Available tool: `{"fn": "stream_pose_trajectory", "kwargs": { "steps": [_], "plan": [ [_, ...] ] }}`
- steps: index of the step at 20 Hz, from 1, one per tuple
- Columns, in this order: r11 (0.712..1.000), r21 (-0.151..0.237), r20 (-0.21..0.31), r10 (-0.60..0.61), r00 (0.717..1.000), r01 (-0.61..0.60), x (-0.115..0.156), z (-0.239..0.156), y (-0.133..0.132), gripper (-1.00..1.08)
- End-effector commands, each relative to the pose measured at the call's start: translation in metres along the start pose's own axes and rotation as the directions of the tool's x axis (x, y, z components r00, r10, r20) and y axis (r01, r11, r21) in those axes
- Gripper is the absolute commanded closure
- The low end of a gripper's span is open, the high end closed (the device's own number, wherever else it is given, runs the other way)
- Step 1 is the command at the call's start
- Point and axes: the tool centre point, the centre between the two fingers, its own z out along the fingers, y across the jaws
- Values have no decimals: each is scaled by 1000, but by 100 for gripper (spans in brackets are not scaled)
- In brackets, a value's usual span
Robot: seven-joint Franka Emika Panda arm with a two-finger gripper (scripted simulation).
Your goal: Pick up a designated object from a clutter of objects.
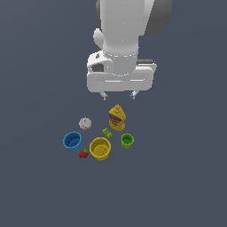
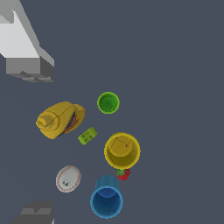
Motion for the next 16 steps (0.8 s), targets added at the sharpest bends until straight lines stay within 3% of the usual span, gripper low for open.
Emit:
{"fn": "stream_pose_trajectory", "kwargs": {
  "steps": [1,10,16],
  "plan": [
    [1000,0,0,0,1000,0,0,0,0,-92],
    [998,-5,-28,69,997,-69,8,-9,34,-92],
    [998,-6,-27,58,998,-58,9,-7,32,-92]
  ]
}}
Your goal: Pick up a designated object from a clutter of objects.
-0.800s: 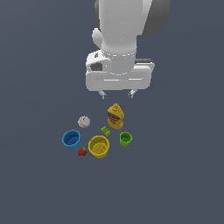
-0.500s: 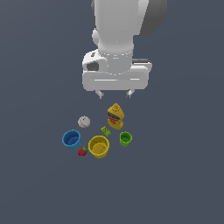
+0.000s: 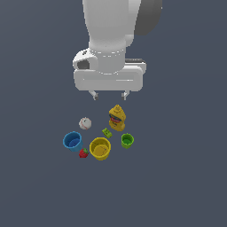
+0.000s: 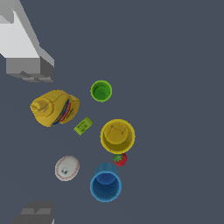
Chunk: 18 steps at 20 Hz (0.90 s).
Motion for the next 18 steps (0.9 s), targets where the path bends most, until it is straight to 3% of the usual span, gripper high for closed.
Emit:
{"fn": "stream_pose_trajectory", "kwargs": {
  "steps": [1,11,18],
  "plan": [
    [1000,-1,2,-14,1000,14,1,4,-2,-92],
    [984,-11,13,-175,984,175,14,51,-16,-92],
    [924,-11,29,-381,924,381,23,114,-36,-92]
  ]
}}
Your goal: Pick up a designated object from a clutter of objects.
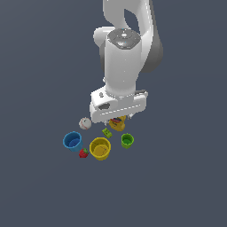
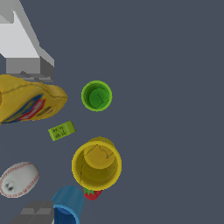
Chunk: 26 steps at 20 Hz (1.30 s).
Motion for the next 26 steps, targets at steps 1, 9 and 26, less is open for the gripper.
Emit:
{"fn": "stream_pose_trajectory", "kwargs": {
  "steps": [1,9,26],
  "plan": [
    [996,1,5,-86,996,86,5,25,-8,-92],
    [948,13,12,-319,948,319,14,95,-34,-92],
    [892,28,10,-452,892,452,15,141,-52,-92]
  ]
}}
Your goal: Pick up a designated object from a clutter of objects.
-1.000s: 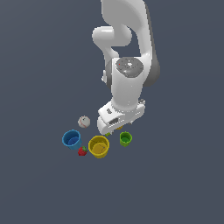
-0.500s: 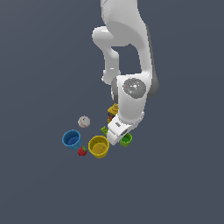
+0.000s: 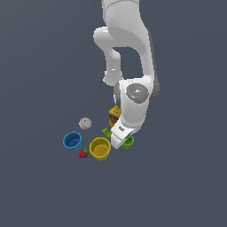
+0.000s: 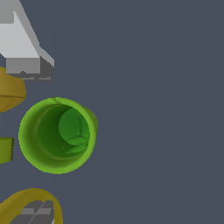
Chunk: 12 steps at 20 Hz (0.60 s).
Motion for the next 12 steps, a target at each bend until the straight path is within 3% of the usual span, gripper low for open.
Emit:
{"fn": "stream_pose_trajectory", "kwargs": {
  "steps": [1,12],
  "plan": [
    [1000,0,0,-1,1000,1,0,4,0,-92],
    [1000,0,-1,-5,1000,5,0,48,-1,-92]
  ]
}}
